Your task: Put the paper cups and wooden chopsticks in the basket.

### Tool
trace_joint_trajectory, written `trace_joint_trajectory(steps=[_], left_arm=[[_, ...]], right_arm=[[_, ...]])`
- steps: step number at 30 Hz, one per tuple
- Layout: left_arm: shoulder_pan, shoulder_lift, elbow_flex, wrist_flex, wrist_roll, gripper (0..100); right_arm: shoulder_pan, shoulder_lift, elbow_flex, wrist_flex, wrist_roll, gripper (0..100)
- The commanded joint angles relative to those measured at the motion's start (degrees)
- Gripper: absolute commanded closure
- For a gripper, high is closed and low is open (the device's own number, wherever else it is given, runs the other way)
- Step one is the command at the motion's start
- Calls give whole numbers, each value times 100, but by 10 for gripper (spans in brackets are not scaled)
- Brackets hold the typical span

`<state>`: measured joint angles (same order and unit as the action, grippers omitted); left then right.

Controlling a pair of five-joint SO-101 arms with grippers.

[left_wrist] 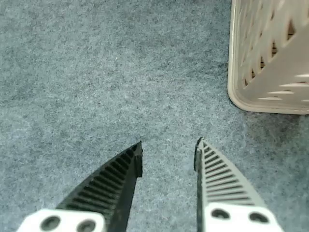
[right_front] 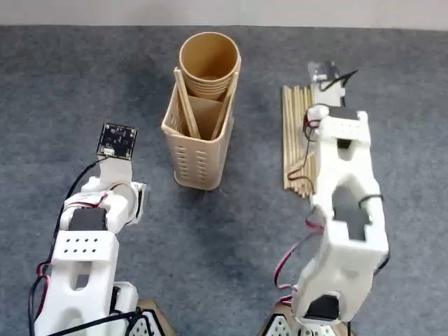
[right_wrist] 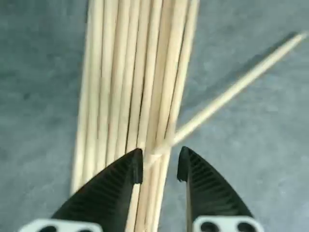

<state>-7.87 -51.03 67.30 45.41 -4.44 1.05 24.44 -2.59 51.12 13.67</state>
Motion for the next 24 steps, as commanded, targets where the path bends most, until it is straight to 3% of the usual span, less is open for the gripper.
trace_joint_trajectory(steps=[1,7,11,19,24], left_arm=[[48,-110,-22,-79,35,800],[48,-110,-22,-88,35,800],[57,-110,-22,-88,35,800],[48,-110,-22,-88,35,800],[40,-110,-22,-88,35,800]], right_arm=[[198,760,-743,-110,53,868],[382,1648,-1754,637,53,878],[479,1640,-2255,1130,44,998],[101,1657,-3626,2413,62,994],[-224,1684,-3732,2862,97,987]])
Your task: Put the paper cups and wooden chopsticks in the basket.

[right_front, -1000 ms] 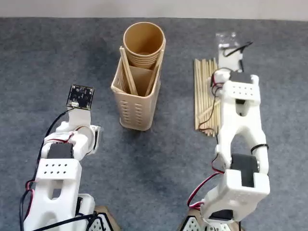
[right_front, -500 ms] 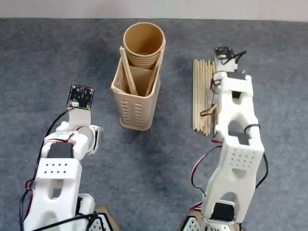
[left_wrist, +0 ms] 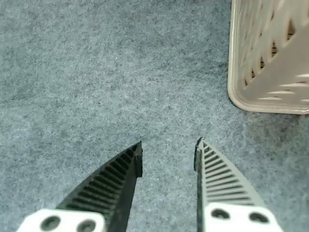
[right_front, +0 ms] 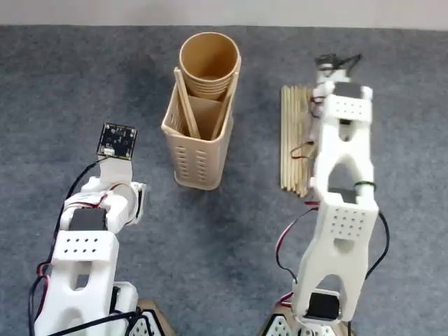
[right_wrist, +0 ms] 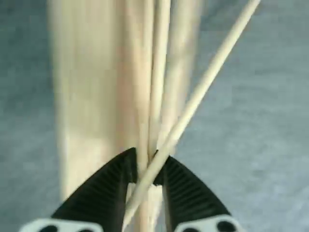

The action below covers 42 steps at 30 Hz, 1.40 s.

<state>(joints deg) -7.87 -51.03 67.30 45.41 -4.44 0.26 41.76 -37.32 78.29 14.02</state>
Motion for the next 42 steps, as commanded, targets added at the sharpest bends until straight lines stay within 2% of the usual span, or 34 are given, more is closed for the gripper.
trace_joint_trajectory(steps=[1,6,9,14,22,34,36,38,42], left_arm=[[40,-110,-22,-88,35,800],[40,-110,-22,-88,26,800],[40,-110,-22,-88,18,800],[40,-110,-22,-88,18,800],[40,-110,-22,-88,18,800],[57,-110,-22,-88,18,800],[57,-110,-22,-88,26,800],[57,-110,-22,-88,26,800],[57,-110,-22,-88,26,800]], right_arm=[[-136,-48,-286,145,62,973],[-13,-48,-295,154,176,827],[-13,-40,-259,180,501,792],[48,-31,-295,110,501,792],[462,207,-163,-875,273,793],[426,1235,-163,-927,343,796],[409,1235,-154,-910,343,850],[374,1235,-154,-901,308,983],[426,1200,-259,-875,316,966]])
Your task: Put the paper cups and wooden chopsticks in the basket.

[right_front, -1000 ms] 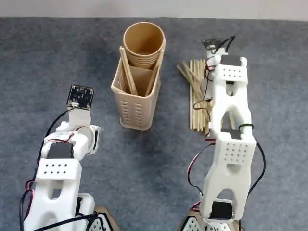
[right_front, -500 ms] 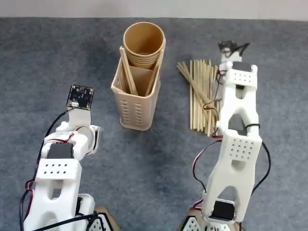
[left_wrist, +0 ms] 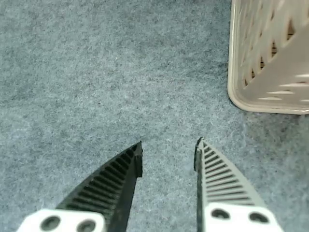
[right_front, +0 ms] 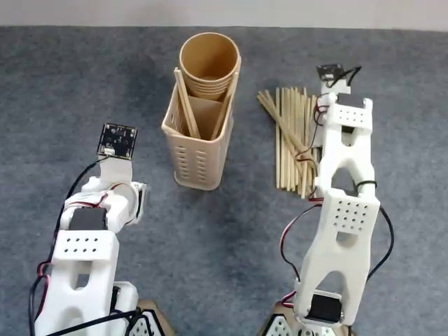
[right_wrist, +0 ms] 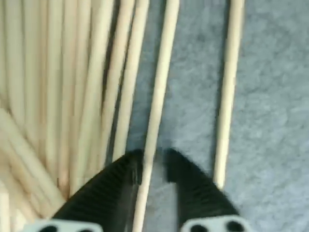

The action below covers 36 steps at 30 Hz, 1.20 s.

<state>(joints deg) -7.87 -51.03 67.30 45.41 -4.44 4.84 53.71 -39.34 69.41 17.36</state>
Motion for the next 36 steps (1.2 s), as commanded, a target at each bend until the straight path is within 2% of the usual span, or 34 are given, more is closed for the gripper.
trace_joint_trajectory(steps=[1,4,7,12,21,27,32,36], left_arm=[[57,-110,-22,-88,26,800],[57,-110,-22,-88,26,800],[48,-110,-22,-88,26,800],[40,-110,-22,-88,26,800],[40,-110,-22,-88,26,800],[40,-110,-22,-88,26,800],[57,-110,-22,-88,26,800],[48,-110,-22,-88,26,800]], right_arm=[[13,4,-242,75,-9,966],[92,31,-936,523,26,960],[92,66,-1525,919,440,916],[207,84,-1455,778,484,827],[541,163,-1305,382,484,826],[505,954,-1367,382,800,826],[444,1323,-1666,426,800,843],[435,1332,-1903,690,774,998]])
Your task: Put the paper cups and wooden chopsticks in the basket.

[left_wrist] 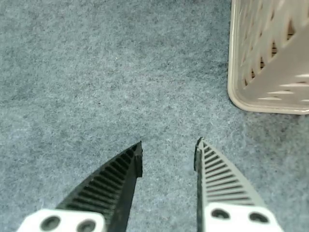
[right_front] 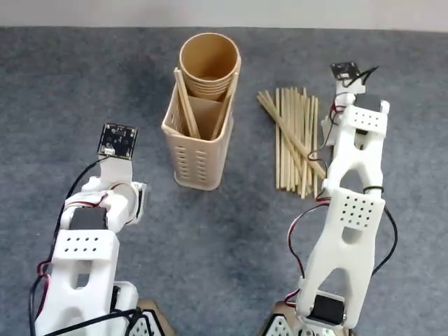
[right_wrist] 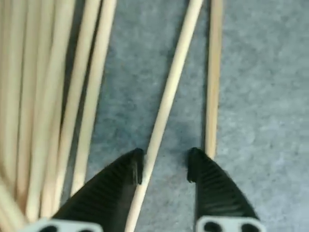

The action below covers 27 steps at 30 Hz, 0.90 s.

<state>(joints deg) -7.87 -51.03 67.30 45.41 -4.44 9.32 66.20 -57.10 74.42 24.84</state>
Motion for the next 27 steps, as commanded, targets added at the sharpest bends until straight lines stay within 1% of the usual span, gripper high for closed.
trace_joint_trajectory(steps=[1,2,4,8,11,14,15,17,19,21,24,27], left_arm=[[48,-110,-22,-88,26,800],[48,-110,-22,-88,26,800],[48,-110,-22,-88,26,800],[48,-110,-22,-88,26,800],[48,-110,-22,-88,26,800],[48,-110,-22,-88,26,800],[48,-110,-22,-88,26,800],[48,-110,-22,-88,26,800],[57,-110,-22,-88,26,800],[57,-110,-22,-88,26,800],[57,-110,-22,-88,26,800],[57,-110,-13,-88,26,800]], right_arm=[[-22,84,-242,338,44,993],[-31,84,-356,541,53,979],[-110,92,-611,980,62,995],[-303,127,-1138,1807,62,993],[-286,84,-1596,1833,9,993],[-224,84,-2457,2018,-9,983],[-198,84,-2782,2114,-53,966],[-119,84,-3327,2237,-9,895],[-101,127,-3697,2299,229,826],[-101,145,-3626,2387,492,786],[-57,145,-3204,2334,598,782],[84,145,-2765,1938,607,782]])
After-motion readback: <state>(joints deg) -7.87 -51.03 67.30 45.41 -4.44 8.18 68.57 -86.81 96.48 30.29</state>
